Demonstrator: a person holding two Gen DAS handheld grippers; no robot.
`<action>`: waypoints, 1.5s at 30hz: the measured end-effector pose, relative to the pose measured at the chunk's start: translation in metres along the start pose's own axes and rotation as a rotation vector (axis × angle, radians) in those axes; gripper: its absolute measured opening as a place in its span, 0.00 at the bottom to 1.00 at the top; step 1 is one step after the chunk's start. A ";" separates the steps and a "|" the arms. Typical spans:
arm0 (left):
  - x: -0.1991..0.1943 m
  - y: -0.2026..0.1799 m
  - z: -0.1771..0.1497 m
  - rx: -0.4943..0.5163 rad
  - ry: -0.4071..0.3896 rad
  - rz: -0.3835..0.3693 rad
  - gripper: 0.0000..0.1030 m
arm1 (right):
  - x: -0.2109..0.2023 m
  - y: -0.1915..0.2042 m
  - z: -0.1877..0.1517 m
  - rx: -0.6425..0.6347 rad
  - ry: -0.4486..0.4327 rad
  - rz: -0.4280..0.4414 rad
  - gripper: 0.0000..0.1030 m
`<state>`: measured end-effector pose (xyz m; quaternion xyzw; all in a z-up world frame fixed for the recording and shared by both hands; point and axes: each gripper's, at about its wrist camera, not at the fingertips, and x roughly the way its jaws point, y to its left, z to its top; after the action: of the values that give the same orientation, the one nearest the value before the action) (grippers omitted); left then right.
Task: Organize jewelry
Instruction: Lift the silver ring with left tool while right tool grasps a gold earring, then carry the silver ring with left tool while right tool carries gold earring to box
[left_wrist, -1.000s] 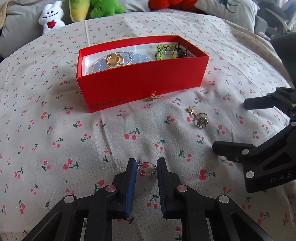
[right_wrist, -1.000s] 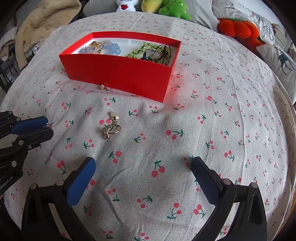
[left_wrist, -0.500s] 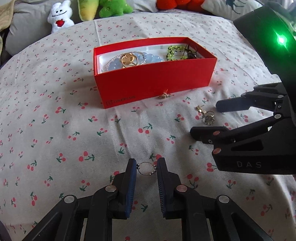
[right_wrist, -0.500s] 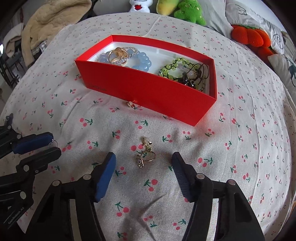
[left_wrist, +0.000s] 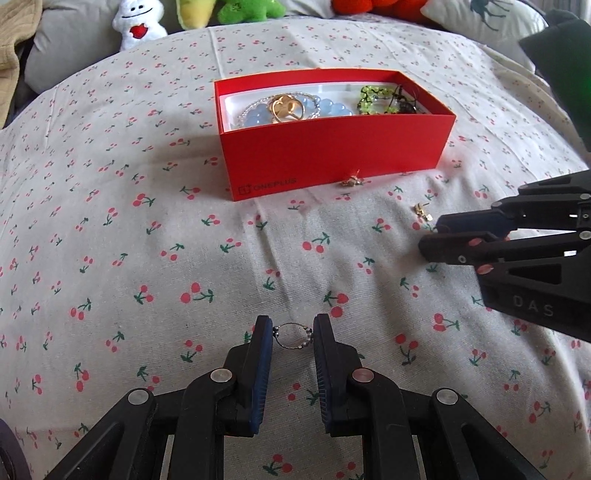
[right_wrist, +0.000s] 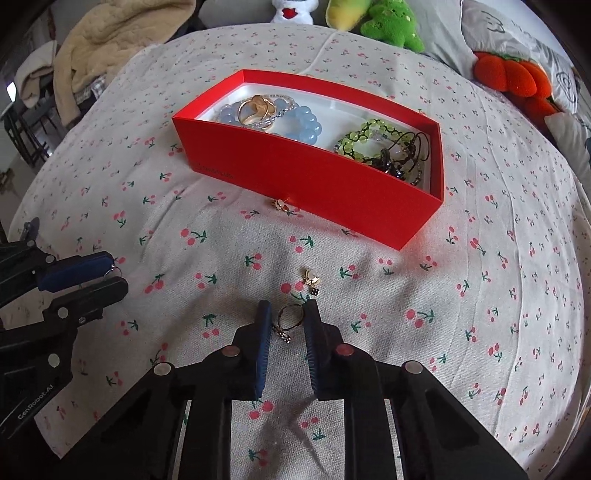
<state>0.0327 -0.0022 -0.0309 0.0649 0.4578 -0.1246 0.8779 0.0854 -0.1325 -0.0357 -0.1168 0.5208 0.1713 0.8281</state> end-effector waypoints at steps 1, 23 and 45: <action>-0.001 0.000 0.000 -0.002 0.000 0.000 0.17 | -0.001 -0.002 -0.001 0.002 0.000 0.003 0.18; -0.015 0.000 0.013 -0.040 -0.007 0.016 0.17 | -0.056 -0.013 -0.022 0.009 -0.029 0.020 0.18; -0.028 0.010 0.065 -0.190 -0.075 -0.042 0.17 | -0.083 -0.046 0.012 0.182 -0.131 0.071 0.18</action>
<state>0.0714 -0.0035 0.0290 -0.0331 0.4357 -0.1012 0.8938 0.0810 -0.1839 0.0451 -0.0112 0.4826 0.1600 0.8610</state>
